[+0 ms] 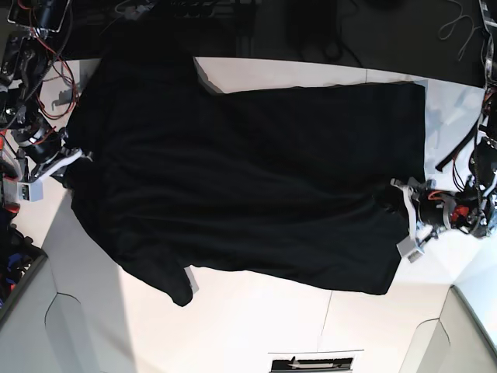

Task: Layout the t-shirt on the table in an organized manner, then fold the t-shirt properly
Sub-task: 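Hold the shirt edges with both grippers and stretch it flat, then reach the left gripper across the shirt's middle and grasp fabric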

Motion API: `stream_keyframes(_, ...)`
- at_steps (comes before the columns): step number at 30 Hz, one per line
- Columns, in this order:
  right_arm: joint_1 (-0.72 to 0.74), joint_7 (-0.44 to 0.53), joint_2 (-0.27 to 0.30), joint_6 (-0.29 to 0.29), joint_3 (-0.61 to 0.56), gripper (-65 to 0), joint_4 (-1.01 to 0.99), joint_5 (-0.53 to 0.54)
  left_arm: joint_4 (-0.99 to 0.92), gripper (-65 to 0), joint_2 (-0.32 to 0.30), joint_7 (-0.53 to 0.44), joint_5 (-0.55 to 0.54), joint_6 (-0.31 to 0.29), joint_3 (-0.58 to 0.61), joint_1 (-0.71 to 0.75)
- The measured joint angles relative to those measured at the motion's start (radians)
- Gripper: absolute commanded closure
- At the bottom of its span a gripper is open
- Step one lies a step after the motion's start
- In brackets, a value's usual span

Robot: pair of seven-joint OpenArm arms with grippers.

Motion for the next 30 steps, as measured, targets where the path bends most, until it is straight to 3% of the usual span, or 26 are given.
stream_keyframes(7, 0.145, 0.031, 0.004, 0.041, -0.074, 0.0, -0.242, -0.045, 0.192, -12.1, -0.077, 0.011, 0.001, -0.001, 0.002, 0.149)
stream_keyframes(14, 0.291, 0.084, 0.005, 0.043, -0.105, 0.0, -0.409, -0.079, 0.234, -12.1, -0.078, -0.023, -0.021, -0.006, -0.004, 0.318)
stream_keyframes(18, 0.351, 0.093, 0.004, 0.042, -0.109, 0.0, -0.536, -0.100, 0.242, -12.0, -0.080, -0.094, 0.044, -0.018, -0.015, 0.372)
stream_keyframes(23, 0.396, 0.183, 0.008, 0.047, -0.109, 0.0, -0.629, -0.182, 0.233, -12.0, -0.084, -0.175, 0.127, -0.043, -0.019, 0.401)
stream_keyframes(30, 0.395, 0.192, 0.045, 0.048, -0.109, 0.0, -0.637, -0.203, 0.163, -12.1, -0.085, -0.214, 0.093, -0.071, -0.019, 0.398)
